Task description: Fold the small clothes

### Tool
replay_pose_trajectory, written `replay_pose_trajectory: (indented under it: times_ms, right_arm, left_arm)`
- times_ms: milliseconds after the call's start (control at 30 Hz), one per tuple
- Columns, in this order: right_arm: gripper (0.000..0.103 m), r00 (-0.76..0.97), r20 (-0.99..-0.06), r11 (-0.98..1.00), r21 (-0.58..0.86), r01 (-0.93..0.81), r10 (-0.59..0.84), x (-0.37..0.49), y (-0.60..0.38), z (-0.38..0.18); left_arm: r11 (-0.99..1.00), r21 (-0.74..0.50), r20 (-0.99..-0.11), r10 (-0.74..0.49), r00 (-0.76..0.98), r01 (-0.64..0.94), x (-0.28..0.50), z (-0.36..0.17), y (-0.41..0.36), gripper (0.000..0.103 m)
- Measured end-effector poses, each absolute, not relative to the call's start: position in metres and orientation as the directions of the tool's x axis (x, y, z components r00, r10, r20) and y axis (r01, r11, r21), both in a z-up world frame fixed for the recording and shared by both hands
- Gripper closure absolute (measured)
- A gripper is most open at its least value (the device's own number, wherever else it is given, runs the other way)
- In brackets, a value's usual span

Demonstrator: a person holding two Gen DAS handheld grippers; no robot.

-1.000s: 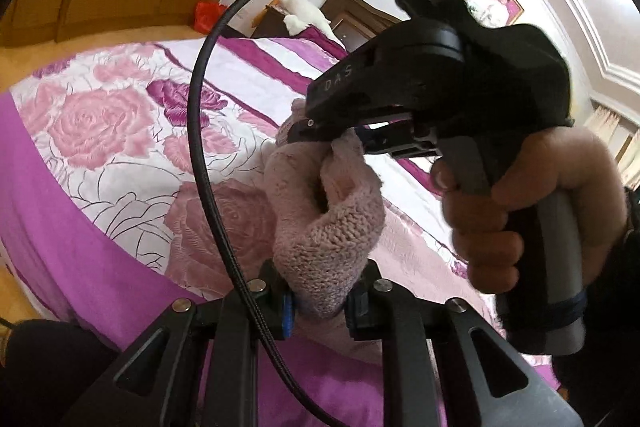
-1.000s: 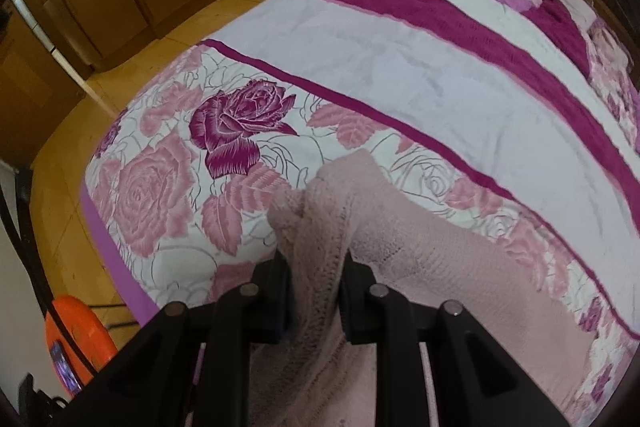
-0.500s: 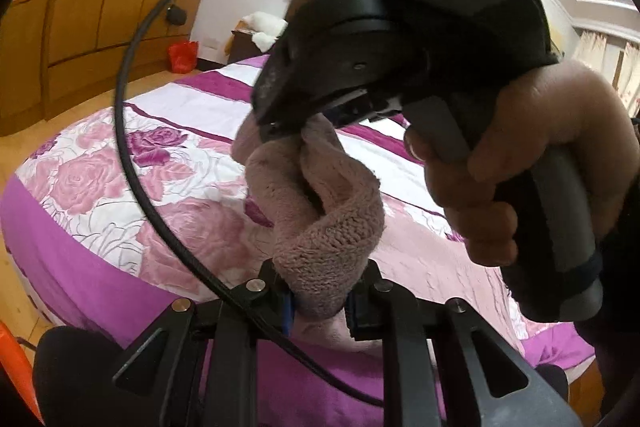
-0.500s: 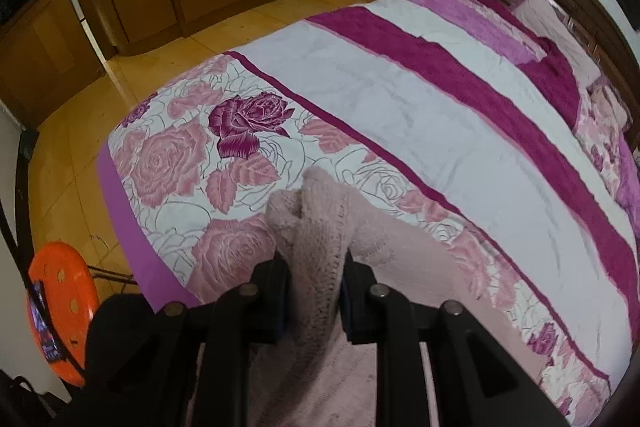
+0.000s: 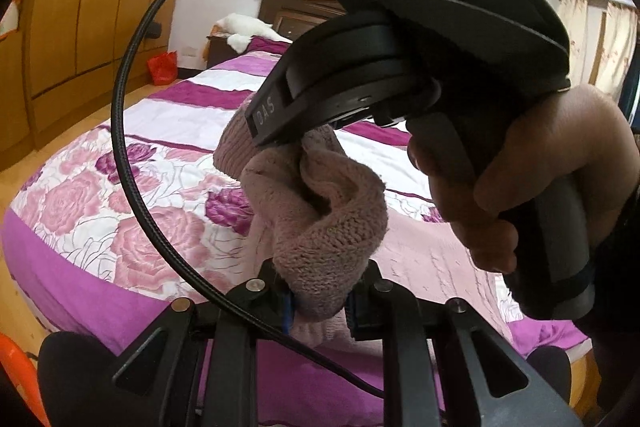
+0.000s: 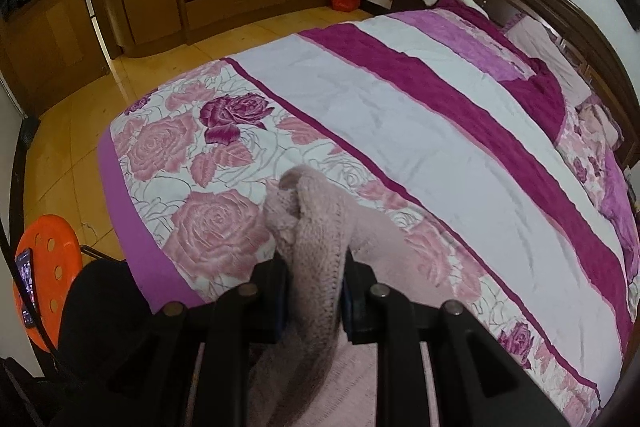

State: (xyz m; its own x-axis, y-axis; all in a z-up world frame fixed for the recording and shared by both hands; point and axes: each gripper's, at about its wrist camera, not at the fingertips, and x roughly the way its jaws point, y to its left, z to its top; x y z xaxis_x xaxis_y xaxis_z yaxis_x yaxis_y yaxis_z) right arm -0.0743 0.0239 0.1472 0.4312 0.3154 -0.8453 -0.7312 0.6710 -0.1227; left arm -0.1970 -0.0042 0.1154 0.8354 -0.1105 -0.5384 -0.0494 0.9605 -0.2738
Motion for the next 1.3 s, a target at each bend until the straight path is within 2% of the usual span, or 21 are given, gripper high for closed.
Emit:
replay_pose_trajectory:
  times_ms: [700,1300]
  right_arm:
    - [0.082,0.486,-0.826,0.700,-0.167,-0.694,0.285,-0.070,-0.077,0.145]
    - [0.082,0.481,-0.853,0.738,-0.191,-0.647,0.201,-0.057,-0.185,0.117]
  left_arm:
    - [0.983,-0.154,-0.595,-0.170,0.786,0.096,-0.172,0.112,-0.088,0.103]
    - [0.944,-0.018,-0.638,-0.264,0.723,0.329,-0.162,0.092,-0.197,0.103]
